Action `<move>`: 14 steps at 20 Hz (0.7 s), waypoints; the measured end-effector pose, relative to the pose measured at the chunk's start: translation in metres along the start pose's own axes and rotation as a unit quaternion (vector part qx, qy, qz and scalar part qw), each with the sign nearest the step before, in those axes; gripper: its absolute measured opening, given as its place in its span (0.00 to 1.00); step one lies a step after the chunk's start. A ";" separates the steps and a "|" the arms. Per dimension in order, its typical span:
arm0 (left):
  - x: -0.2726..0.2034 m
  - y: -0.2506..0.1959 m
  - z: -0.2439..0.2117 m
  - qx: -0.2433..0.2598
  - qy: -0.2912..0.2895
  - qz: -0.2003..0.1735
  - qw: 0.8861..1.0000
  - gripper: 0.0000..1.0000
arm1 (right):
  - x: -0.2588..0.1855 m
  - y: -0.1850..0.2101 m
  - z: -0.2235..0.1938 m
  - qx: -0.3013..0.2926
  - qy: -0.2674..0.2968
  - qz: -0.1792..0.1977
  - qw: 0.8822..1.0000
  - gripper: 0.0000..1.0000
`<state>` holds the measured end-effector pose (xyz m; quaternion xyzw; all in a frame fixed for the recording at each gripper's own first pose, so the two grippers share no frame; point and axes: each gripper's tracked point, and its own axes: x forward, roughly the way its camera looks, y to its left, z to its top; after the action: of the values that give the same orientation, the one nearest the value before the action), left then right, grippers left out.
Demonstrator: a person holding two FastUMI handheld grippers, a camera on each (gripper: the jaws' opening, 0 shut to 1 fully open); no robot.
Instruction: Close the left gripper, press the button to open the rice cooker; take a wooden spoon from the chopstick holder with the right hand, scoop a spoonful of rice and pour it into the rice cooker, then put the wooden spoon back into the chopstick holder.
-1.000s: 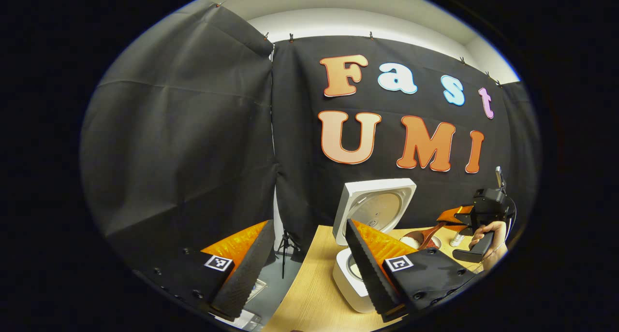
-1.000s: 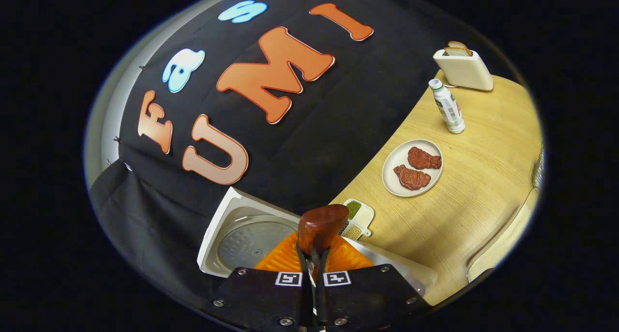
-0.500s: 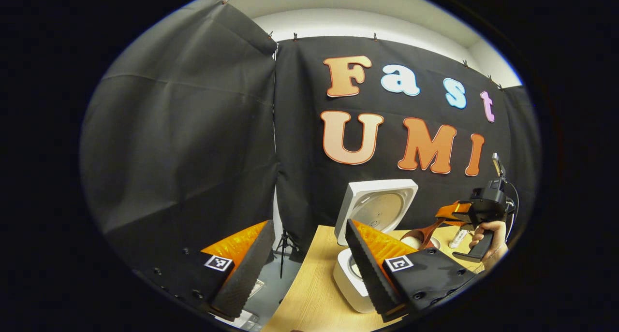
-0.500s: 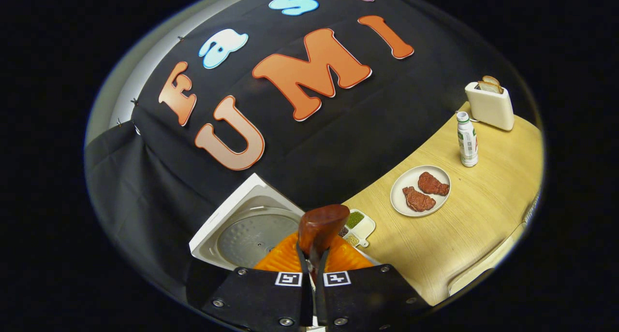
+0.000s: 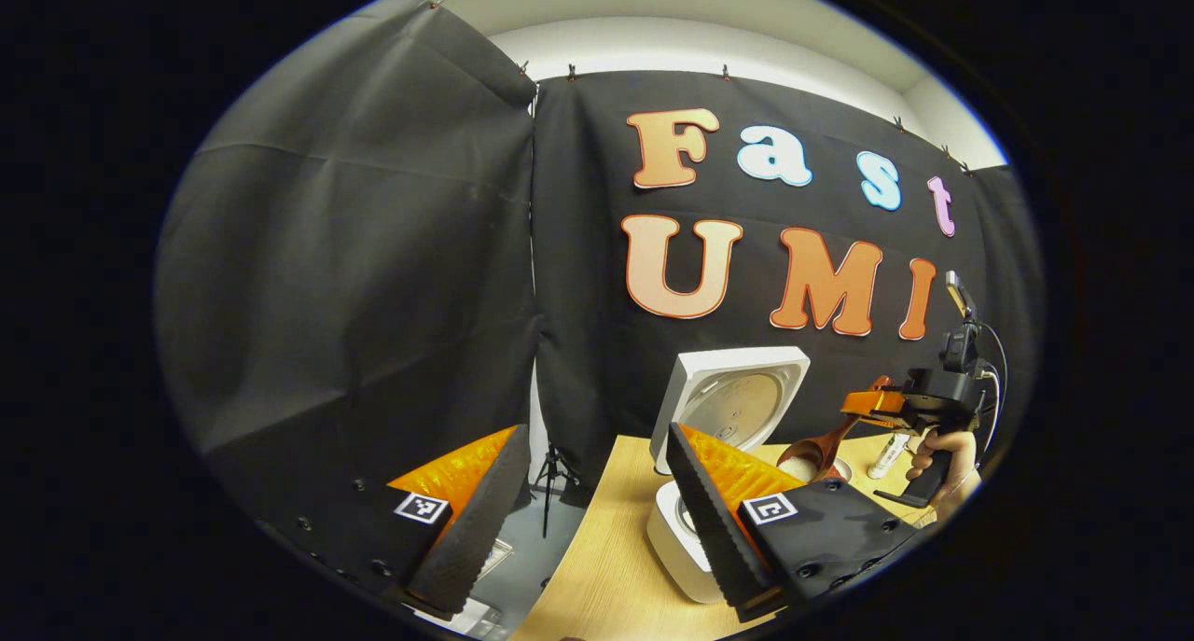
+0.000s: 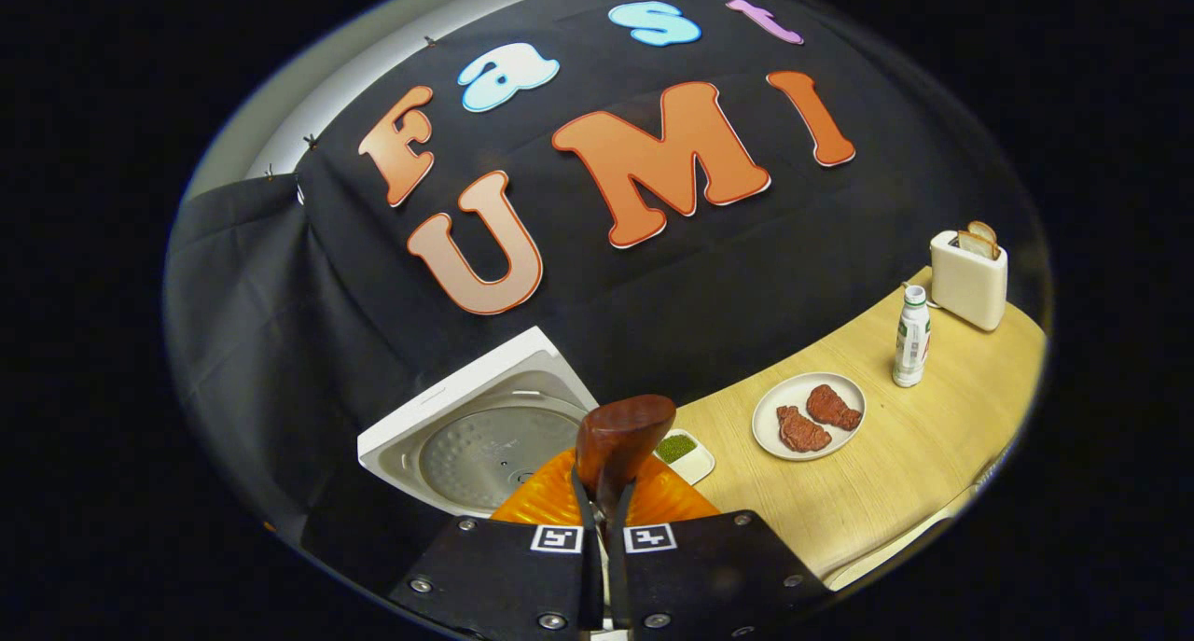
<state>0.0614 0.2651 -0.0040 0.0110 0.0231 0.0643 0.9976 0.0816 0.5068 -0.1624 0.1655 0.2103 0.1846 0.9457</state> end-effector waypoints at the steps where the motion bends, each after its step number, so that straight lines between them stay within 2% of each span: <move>1: -0.001 0.000 0.001 0.000 -0.001 0.000 1.000 0.99 | -0.001 0.000 0.002 -0.013 -0.004 0.001 1.000 0.02; 14: -0.003 -0.010 0.001 0.002 -0.002 -0.017 1.000 0.99 | -0.013 0.020 0.009 -0.100 -0.019 0.040 0.994 0.02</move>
<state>0.0596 0.2544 -0.0029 0.0122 0.0219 0.0475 0.9986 0.0695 0.5165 -0.1422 0.0819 0.1655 0.2394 0.9532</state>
